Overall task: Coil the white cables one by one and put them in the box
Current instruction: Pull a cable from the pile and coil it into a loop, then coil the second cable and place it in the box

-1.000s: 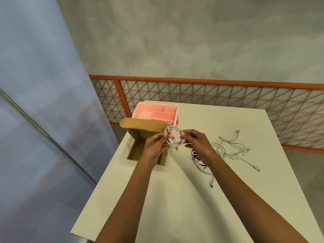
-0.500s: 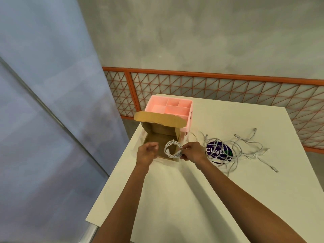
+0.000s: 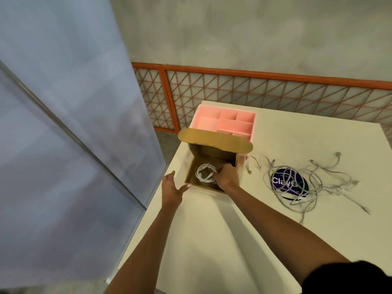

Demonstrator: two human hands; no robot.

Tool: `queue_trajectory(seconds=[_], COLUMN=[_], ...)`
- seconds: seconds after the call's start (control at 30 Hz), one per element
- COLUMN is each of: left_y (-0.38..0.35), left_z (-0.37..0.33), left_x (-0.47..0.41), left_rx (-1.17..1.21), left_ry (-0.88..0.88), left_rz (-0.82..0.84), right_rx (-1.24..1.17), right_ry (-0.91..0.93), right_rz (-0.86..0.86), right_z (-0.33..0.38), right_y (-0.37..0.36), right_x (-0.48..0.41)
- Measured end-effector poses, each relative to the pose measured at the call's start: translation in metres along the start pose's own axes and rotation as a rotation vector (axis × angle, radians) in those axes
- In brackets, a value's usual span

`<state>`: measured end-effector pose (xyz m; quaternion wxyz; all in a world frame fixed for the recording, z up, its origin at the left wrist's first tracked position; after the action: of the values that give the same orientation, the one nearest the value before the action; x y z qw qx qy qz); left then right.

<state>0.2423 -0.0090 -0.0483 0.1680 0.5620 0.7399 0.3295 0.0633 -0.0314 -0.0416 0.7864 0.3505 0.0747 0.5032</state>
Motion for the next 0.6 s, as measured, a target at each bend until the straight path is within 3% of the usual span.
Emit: queue_trajectory(seconds=[0.6], left_y=[-0.011], left_z=[0.032], left_x=[-0.023], left_rx=[0.092], left_ry=[-0.098], left_rz=[-0.018], right_rx=[0.19], right_ry=[-0.016], right_rz=[0.059], right_z=[-0.01], right_y=[-0.044], right_x=[-0.014])
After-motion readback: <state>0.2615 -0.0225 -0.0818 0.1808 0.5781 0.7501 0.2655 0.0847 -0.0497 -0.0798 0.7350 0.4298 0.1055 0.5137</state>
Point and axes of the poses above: each hand's wrist, its own x-axis away from the middle knuckle, its own y-axis out of the back of the hand, z = x × y, the point moved 2 cm from there along -x, towards the middle knuckle, and after that the axes turned 12 degrees about -z, right-handed, at the moved point
